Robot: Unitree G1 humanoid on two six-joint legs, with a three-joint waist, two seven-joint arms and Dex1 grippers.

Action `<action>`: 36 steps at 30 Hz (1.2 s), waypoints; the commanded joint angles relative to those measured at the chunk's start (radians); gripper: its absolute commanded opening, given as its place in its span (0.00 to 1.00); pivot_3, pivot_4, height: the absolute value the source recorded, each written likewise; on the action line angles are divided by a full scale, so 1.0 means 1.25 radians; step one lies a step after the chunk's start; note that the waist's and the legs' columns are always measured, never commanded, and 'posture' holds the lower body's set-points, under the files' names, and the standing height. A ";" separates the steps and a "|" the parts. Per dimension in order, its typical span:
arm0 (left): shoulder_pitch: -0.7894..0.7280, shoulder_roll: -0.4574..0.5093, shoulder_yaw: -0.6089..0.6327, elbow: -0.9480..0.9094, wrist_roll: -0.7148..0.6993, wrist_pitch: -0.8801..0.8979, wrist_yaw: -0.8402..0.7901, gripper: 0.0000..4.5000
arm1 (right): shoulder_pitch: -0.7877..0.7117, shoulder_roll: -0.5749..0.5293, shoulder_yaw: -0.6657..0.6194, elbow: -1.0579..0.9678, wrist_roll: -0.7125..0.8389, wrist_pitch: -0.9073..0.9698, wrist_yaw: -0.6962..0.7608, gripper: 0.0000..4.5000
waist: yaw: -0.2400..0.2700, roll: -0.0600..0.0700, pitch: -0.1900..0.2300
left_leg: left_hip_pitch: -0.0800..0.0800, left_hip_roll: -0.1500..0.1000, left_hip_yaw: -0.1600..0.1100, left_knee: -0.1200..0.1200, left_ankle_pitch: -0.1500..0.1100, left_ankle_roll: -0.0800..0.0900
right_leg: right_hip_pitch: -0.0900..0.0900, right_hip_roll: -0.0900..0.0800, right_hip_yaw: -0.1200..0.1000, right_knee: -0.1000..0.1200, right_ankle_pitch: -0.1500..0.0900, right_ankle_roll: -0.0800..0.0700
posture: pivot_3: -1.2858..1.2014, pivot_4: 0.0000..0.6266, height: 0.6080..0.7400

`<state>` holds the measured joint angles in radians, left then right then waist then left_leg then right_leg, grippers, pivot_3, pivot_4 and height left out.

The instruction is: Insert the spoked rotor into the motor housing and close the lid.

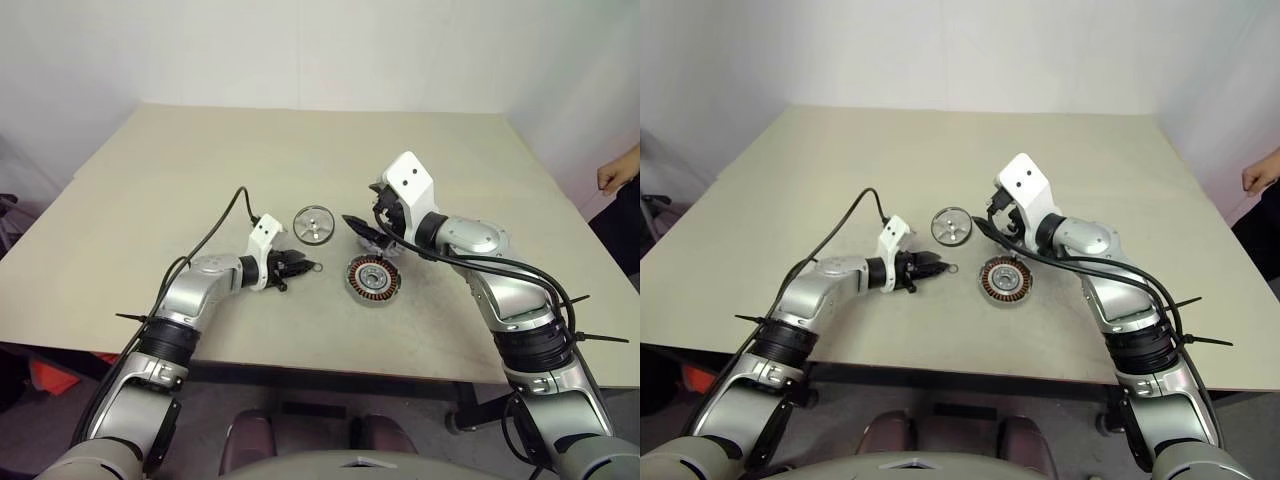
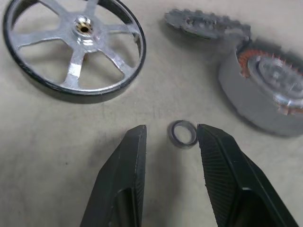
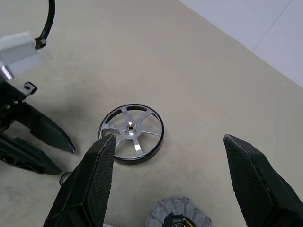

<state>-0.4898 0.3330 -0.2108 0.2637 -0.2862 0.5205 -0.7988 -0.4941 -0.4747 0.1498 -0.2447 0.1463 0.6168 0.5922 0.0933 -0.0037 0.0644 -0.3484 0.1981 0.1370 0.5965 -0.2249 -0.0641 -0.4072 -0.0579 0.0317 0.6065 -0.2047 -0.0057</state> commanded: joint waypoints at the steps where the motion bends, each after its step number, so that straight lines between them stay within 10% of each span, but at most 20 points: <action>1: -0.020 -0.007 -0.018 0.010 0.033 -0.059 -0.021 0.40 | -0.004 -0.004 -0.013 -0.031 -0.005 -0.012 -0.007 0.91 | 0.000 0.000 0.000 | 0.000 0.000 0.000 0.000 0.000 0.000 | 0.000 0.000 0.000 0.000 0.000 0.000 | 0.52 0.00 1.00; 30: -0.012 -0.010 -0.090 0.084 0.197 -0.151 -0.052 0.40 | 0.001 -0.007 -0.019 -0.045 -0.004 -0.002 -0.015 0.91 | 0.001 0.001 -0.001 | 0.000 0.000 0.000 0.000 0.000 -0.001 | 0.001 0.000 0.000 0.001 0.000 0.000 | 0.52 0.00 1.00; 36: 0.003 -0.008 -0.092 0.095 0.208 -0.156 -0.037 0.00 | -0.005 -0.006 -0.020 -0.038 -0.004 -0.004 -0.015 0.91 | 0.001 0.002 -0.002 | 0.000 0.000 0.000 0.000 0.000 -0.001 | 0.002 0.000 0.000 0.001 0.000 0.000 | 0.52 0.00 1.00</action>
<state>-0.5170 0.3145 -0.2968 0.3490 -0.0594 0.3054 -0.8412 -0.4842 -0.4762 0.1488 -0.2514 0.1423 0.6205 0.5821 0.0941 -0.0010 0.0624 -0.3478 0.1981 0.1370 0.5965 -0.2244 -0.0650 -0.4050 -0.0581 0.0319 0.6078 -0.2047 -0.0058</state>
